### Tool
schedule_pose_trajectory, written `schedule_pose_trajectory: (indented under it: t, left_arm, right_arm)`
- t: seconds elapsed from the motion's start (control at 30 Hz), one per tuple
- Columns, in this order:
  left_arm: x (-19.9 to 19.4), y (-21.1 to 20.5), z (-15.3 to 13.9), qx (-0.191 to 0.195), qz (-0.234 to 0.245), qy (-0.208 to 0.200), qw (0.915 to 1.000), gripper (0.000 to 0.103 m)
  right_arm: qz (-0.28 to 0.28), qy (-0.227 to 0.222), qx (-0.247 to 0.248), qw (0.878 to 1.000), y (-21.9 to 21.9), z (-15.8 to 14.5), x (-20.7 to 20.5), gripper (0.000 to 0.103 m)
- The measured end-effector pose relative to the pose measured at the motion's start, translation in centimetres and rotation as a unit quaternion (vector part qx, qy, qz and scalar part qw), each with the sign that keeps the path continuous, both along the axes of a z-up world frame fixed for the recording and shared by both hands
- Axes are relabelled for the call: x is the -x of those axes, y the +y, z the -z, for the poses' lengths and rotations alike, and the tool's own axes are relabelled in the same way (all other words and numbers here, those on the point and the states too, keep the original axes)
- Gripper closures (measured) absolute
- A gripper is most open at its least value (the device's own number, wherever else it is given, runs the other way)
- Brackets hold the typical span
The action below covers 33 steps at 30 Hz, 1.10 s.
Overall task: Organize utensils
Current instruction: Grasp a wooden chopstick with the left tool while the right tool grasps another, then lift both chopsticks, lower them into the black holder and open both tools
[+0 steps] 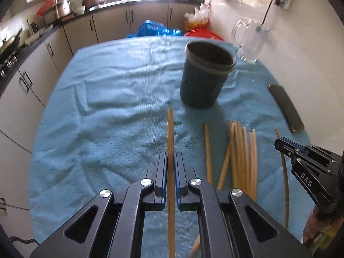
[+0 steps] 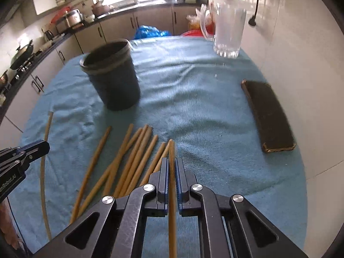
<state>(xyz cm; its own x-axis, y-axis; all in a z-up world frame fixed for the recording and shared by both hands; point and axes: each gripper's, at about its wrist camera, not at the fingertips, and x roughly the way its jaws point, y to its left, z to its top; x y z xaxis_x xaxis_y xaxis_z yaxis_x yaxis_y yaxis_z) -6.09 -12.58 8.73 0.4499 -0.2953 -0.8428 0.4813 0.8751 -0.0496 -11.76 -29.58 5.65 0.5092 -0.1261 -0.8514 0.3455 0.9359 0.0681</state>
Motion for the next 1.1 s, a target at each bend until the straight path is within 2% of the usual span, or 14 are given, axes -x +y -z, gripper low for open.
schedule_pose_trajectory:
  t: [0.27,0.53,0.83,1.1]
  left_arm:
    - [4.4,1.7,-4.1,0.016,-0.005,-0.071,0.9973,0.097]
    - [8.2,3.3,-6.9,0.015,-0.026,-0.132,0.9908,0.097]
    - [10.2,4.3,-8.1,0.010,-0.035,-0.161,0.9864,0.097]
    - [10.2,4.1,-9.1,0.013,-0.033,-0.174,0.9841,0.097]
  right_arm:
    - [-0.008,-0.055,0.036,0.998,2.1,-3.9,3.2,0.097]
    - [-0.012,-0.113,0.039,0.993,3.2,-7.8,7.0,0.097]
    - [-0.019,-0.160,0.045,0.986,4.2,-11.0,10.0,0.097]
    - [-0.013,-0.188,0.036,0.981,3.5,-12.9,10.3,0.097]
